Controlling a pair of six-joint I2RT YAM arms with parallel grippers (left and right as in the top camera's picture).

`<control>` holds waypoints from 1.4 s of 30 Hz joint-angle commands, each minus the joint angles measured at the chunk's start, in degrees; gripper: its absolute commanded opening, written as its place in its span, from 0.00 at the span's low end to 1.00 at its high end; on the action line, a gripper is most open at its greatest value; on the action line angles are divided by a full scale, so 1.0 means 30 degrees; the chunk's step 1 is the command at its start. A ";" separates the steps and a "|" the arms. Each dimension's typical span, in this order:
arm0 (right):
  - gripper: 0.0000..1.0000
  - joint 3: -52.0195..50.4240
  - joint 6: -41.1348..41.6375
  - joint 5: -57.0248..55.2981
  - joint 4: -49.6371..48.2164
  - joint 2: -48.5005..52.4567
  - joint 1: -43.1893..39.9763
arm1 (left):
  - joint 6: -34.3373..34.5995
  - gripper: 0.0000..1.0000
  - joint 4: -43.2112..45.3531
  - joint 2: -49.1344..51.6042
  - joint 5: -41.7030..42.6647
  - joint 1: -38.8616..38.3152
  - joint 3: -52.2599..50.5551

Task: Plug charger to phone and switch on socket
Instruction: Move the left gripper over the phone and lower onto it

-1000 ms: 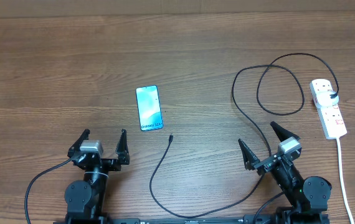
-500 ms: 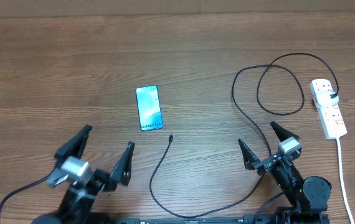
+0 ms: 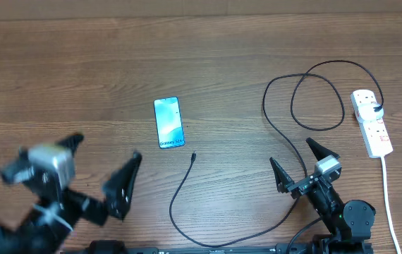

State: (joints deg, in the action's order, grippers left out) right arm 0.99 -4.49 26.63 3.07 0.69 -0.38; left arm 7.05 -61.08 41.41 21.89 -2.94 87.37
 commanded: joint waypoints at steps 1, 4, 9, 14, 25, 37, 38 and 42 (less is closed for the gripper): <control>1.00 -0.0182 0.0044 -0.0058 -0.0044 -0.0153 -0.0051 | -0.1093 1.00 -0.3228 0.4313 -0.0270 0.0109 0.4787; 1.00 -0.0182 0.0044 -0.0058 -0.0044 -0.0153 -0.0051 | -0.1115 1.00 -0.7614 0.7949 -0.0648 0.0109 0.8779; 1.00 -0.0182 0.0044 -0.0058 -0.0051 -0.0153 -0.0051 | -0.0925 1.00 -1.1912 1.3544 -0.0430 0.0080 1.2014; 1.00 -0.0182 0.0044 -0.0058 -0.0044 -0.0153 -0.0051 | -0.0925 0.96 -1.1905 1.6298 0.2288 0.0080 1.1103; 1.00 -0.0182 0.0044 -0.0058 -0.0044 -0.0153 -0.0051 | -0.2033 0.04 -1.1912 1.9526 0.2404 -0.0066 0.8021; 1.00 -0.0182 0.0044 -0.0058 -0.0044 -0.0153 -0.0051 | -0.2448 1.00 -1.1766 1.9540 0.0969 -0.0066 0.5246; 1.00 -0.0182 0.0044 -0.0058 -0.0044 -0.0153 -0.0051 | -0.2433 1.00 -1.1635 1.9540 0.0925 -0.0066 0.5202; 1.00 -0.0182 0.0044 -0.0058 -0.0044 -0.0153 -0.0051 | -0.2215 1.00 -1.1060 1.9540 0.0889 -0.0073 0.5136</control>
State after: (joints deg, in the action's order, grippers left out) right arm 0.99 -4.49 26.63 3.07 0.69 -0.38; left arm 1.21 -95.13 99.68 25.04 -3.01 103.24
